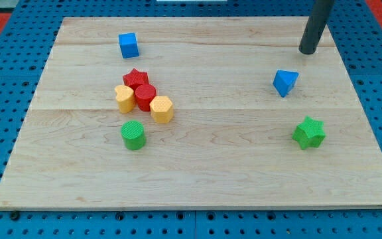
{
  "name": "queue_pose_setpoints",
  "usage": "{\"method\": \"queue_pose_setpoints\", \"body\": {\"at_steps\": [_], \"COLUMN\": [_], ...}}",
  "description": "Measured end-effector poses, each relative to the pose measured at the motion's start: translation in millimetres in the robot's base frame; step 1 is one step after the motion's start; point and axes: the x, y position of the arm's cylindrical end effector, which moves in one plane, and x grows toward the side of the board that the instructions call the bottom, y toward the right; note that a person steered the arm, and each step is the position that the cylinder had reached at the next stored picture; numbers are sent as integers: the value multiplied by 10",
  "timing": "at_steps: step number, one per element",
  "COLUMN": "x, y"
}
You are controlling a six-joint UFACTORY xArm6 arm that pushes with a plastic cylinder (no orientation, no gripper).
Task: Place the triangle above the hexagon
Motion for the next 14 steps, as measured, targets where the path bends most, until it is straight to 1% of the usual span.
{"method": "queue_pose_setpoints", "body": {"at_steps": [2, 3, 4, 5, 6, 7, 8, 9, 10, 11, 12, 13, 14], "x": [35, 196, 607, 800, 893, 793, 647, 452, 638, 817, 895, 1067, 993], "y": [35, 163, 207, 11, -346, -1193, -1243, -1650, -1831, -1692, -1240, -1458, -1989]}}
